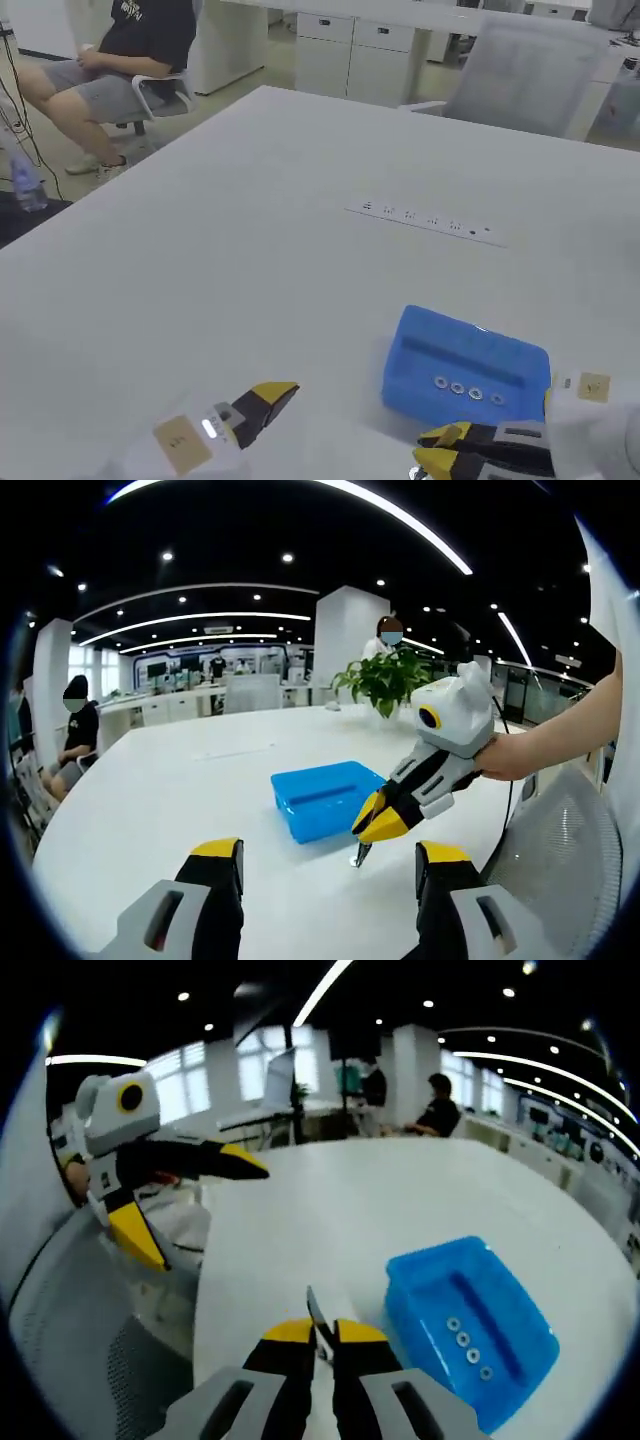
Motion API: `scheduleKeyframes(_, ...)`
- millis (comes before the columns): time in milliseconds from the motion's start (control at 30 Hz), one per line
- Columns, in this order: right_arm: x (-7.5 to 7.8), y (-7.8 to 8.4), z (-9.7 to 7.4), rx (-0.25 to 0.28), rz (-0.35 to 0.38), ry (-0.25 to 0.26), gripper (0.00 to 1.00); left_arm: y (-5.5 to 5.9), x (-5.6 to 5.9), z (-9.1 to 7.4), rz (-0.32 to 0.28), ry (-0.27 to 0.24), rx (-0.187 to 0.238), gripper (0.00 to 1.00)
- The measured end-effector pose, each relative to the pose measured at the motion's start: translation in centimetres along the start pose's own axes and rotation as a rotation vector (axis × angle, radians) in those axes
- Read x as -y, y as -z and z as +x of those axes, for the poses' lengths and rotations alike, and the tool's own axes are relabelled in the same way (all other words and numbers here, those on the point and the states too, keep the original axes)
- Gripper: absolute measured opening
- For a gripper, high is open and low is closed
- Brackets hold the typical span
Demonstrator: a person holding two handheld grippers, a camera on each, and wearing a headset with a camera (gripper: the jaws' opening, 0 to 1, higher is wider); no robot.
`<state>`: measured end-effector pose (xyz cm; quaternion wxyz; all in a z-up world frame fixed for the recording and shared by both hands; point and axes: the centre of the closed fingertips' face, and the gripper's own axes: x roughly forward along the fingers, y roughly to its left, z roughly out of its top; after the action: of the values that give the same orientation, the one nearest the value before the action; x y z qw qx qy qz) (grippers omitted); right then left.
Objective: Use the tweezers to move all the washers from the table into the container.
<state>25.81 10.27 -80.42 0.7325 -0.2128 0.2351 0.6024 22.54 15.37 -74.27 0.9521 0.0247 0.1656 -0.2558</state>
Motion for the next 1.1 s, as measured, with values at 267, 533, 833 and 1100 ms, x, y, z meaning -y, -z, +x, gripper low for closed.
scheduleKeyframes(267,0.4,-0.5,-0.4,0.011,-0.017,0.045,0.01,0.0,-0.2,-0.1,-0.003,-0.006,0.006,0.7)
scheduleKeyframes(533,1.8,-3.3,-2.1,0.107,0.055,0.059,0.01,-0.2,-0.2,-0.1,-0.002,-0.008,0.011,0.7)
scheduleKeyframes(833,5.0,-6.6,-3.4,0.222,0.132,0.094,0.02,-0.2,-0.3,-0.1,-0.005,-0.009,0.014,0.7)
scheduleKeyframes(1100,9.0,-6.2,-2.8,0.263,0.292,0.147,0.02,-0.2,-0.4,-0.1,-0.012,-0.01,0.02,0.69)
